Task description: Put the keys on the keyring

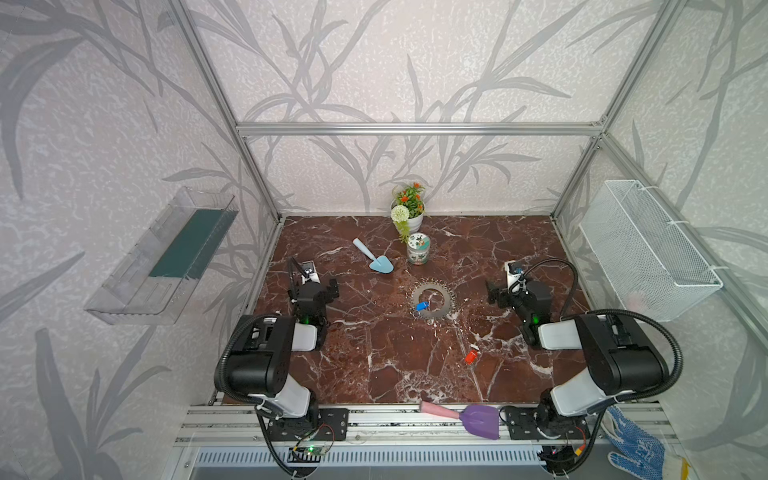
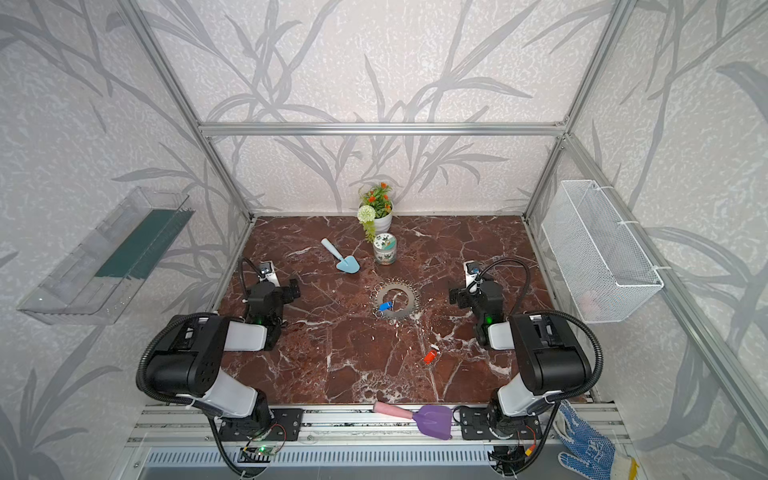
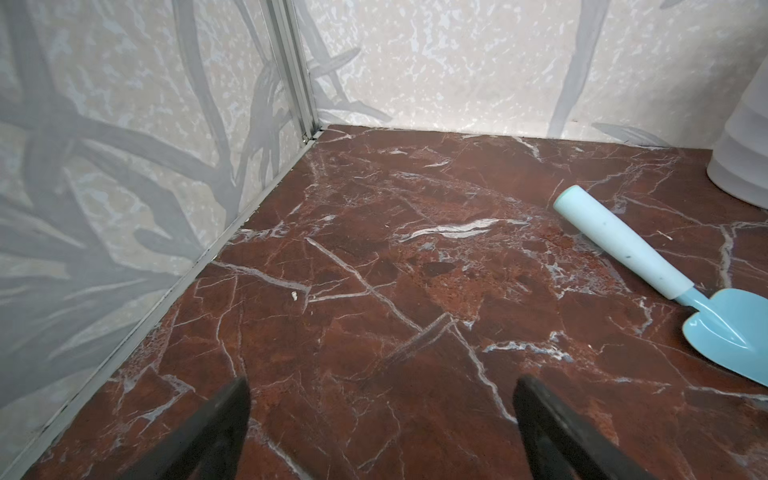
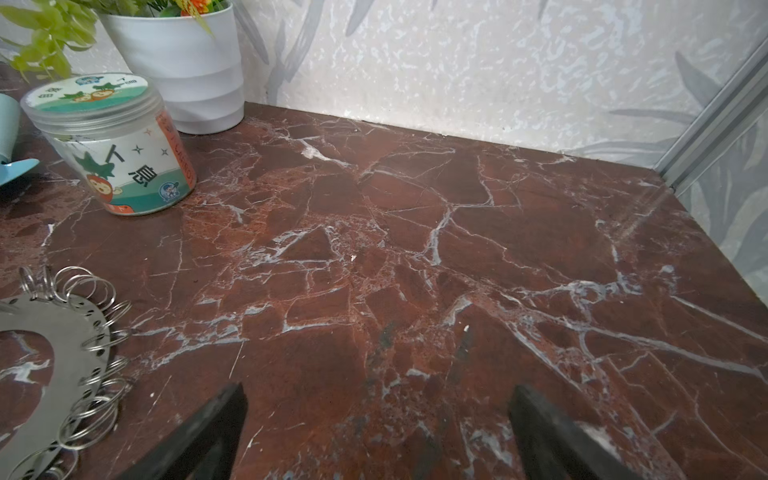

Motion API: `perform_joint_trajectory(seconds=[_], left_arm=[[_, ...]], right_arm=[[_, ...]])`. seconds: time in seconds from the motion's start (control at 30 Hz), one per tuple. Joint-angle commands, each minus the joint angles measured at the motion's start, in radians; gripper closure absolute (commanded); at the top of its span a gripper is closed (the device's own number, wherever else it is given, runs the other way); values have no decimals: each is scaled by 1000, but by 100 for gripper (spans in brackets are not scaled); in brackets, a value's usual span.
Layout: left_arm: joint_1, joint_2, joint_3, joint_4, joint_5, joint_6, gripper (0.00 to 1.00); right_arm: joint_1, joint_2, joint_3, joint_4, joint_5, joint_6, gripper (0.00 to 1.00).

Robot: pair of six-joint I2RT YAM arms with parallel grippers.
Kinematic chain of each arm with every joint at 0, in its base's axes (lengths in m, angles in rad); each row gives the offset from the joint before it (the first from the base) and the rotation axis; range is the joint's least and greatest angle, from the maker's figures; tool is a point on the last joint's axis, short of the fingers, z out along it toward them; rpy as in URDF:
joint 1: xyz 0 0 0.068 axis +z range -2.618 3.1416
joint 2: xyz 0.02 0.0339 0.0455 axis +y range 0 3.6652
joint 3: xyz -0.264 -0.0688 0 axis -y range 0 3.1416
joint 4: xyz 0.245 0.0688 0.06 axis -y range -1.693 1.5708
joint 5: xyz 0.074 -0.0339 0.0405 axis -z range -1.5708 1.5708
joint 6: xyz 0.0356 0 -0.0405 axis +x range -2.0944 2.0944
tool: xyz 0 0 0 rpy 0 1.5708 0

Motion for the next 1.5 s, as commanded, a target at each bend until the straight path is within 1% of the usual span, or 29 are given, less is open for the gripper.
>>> perform_joint_trajectory(seconds=[0.0, 0.17, 1.03, 1.1, 1.13, 1.17, 1.2, 1.23, 1.27, 1.3, 1.33, 1.37, 1.4, 1.43, 1.47], left_arm=[[6, 2, 7, 6, 1, 3, 1], [11, 0, 19, -20, 13, -3, 1], [14, 0, 18, -17, 18, -6, 1], [22, -3, 22, -31, 31, -11, 1], [20, -1, 18, -17, 30, -6, 1], [10, -15, 18, -18, 7, 6, 1], [-20, -60, 33, -82, -43, 29, 1], [-46, -107, 76, -200, -85, 44, 1], [-58, -141, 117, -307, -99, 55, 1], [-67, -175, 165, -415, -107, 61, 1], [-87, -207, 204, -491, -146, 45, 1], [-111, -232, 239, -571, -211, 4, 1], [-142, -260, 286, -679, -287, -86, 1], [-163, -287, 328, -801, -322, -181, 1], [-175, -304, 360, -897, -315, -251, 1]], right_arm=[[-4, 4, 9, 21, -12, 6, 1], [-5, 4, 9, 21, -11, 6, 1], [-5, 4, 9, 21, -10, 6, 1], [-22, 2, 21, -3, 14, 41, 1], [-26, 3, 17, 5, 13, 39, 1], [-24, 4, 11, 19, 19, 39, 1], [-15, -7, -8, 47, 64, 45, 1], [9, -39, -38, 80, 190, 54, 1], [32, -82, -45, 57, 294, 59, 1], [57, -159, -30, -36, 355, 48, 1], [80, -229, 8, -153, 357, 21, 1], [95, -280, 41, -258, 339, 16, 1], [97, -327, 79, -343, 321, 87, 1], [97, -365, 100, -390, 315, 178, 1], [97, -394, 112, -423, 300, 249, 1]])
